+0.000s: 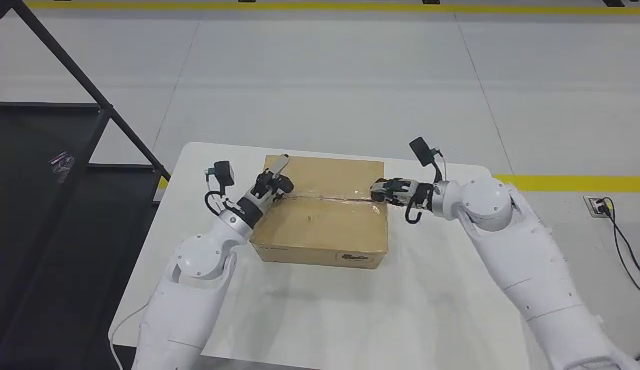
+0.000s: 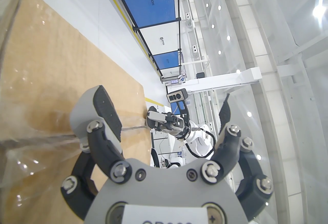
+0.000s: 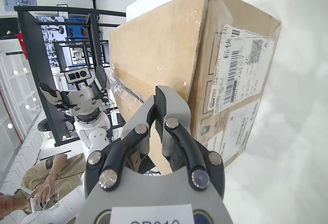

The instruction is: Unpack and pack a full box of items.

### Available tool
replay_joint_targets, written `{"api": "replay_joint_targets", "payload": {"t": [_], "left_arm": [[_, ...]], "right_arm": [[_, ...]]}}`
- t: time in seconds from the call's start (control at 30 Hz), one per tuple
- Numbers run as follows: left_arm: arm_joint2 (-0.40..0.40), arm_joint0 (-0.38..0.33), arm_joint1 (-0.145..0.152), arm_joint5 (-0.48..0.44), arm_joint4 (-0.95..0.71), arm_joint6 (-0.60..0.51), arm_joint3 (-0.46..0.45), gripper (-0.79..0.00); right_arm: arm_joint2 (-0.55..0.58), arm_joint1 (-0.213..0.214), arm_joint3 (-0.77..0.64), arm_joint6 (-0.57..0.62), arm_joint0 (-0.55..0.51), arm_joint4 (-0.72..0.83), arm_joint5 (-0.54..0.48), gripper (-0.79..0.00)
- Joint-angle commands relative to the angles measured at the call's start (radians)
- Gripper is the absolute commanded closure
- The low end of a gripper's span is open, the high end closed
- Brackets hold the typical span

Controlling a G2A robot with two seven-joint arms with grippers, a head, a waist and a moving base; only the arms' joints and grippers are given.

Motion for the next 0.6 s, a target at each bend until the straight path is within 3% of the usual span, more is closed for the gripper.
{"api": "replay_joint_targets", "payload": {"t": [0.0,0.37,0.57], "left_arm": [[-0.001,0.001,0.001,0.001,-0.003,0.001,-0.002,-0.785],[-0.034,0.015,0.009,-0.019,-0.008,0.024,-0.030,-0.785],[-0.119,0.051,0.023,-0.036,-0.028,0.060,-0.069,-0.785]], "right_arm": [[0.027,0.011,-0.034,0.001,-0.027,-0.006,0.011,0.000],[0.142,0.048,-0.214,-0.025,-0.161,0.021,0.021,0.000],[0.056,0.027,-0.231,-0.031,-0.127,0.024,0.053,0.000]]}}
